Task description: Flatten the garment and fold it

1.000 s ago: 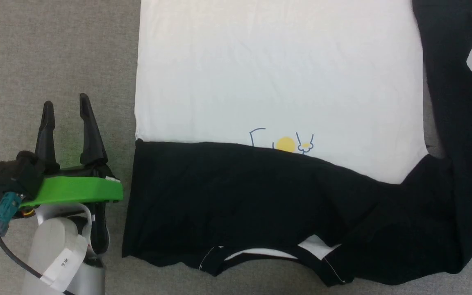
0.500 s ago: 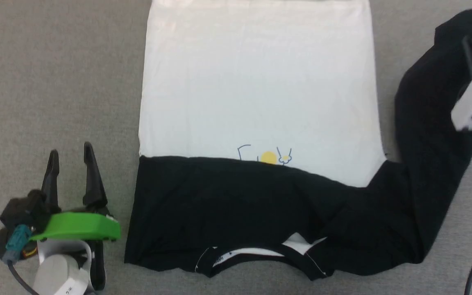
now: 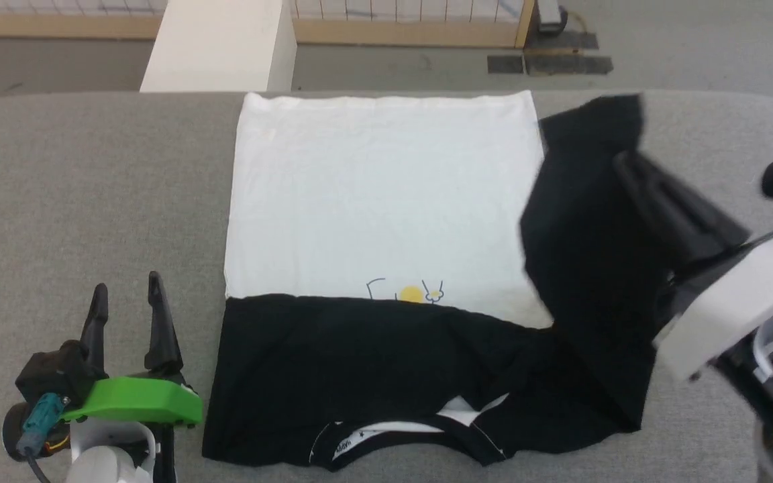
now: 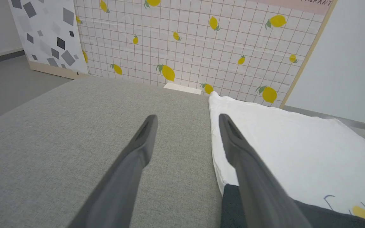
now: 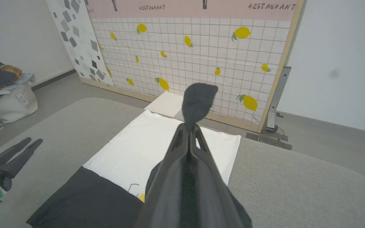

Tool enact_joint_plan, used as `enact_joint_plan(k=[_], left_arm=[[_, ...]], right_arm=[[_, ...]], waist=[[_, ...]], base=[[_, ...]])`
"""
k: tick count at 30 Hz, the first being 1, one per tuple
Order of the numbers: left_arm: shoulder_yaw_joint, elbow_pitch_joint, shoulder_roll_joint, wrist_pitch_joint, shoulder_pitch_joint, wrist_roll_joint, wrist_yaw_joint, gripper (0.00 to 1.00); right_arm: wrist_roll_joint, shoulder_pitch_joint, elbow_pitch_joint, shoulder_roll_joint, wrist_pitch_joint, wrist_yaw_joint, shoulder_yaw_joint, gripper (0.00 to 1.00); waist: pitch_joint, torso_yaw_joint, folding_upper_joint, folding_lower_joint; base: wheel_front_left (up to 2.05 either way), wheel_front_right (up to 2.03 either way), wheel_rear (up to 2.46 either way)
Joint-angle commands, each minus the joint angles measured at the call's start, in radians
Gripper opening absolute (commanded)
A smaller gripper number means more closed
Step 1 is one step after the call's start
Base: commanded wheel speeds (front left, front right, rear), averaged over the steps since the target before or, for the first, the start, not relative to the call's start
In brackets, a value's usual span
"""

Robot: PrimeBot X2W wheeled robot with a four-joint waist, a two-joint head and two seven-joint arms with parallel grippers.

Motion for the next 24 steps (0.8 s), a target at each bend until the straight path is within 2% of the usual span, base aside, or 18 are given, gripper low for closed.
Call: enact_joint_plan(k=[1, 6, 13, 17, 24], left_arm=[[-0.002, 0.001, 0.004, 0.002, 0.019, 0.005, -0.005, 1.0], [-0.012, 0.002, 0.003, 0.003, 0.024, 0.0, -0.006, 1.0], [-0.021, 0.013, 0.002, 0.001, 0.01, -0.007, -0.005, 1.0], [-0.026, 0.022, 0.001, -0.001, -0.004, -0.012, -0.008, 1.0], [-0.052, 0.036, -0.008, -0.006, -0.049, -0.017, -0.012, 1.0]], right_arm=[[0.031, 0.017, -0.025, -0.002, 0.015, -0.001, 0.029, 0.0], [0.096, 0.023, -0.063, -0.05, 0.06, -0.001, 0.095, 0.0], [0.154, -0.039, 0.043, -0.091, 0.063, -0.001, 0.281, 0.0], [0.179, -0.113, 0.147, -0.075, 0.023, -0.001, 0.403, 0.0], [0.213, -0.289, 0.402, -0.007, -0.085, -0.001, 0.602, 0.0]], waist=[[-0.026, -0.006, 0.0107, 0.0], [-0.026, 0.011, 0.0107, 0.0], [-0.008, 0.039, 0.0107, 0.0], [0.011, 0.056, 0.0107, 0.0], [0.071, 0.107, 0.0107, 0.0]], base=[[0.0, 0.0, 0.0], [0.0, 0.0, 0.0], [0.0, 0.0, 0.0], [0.0, 0.0, 0.0], [0.0, 0.0, 0.0]])
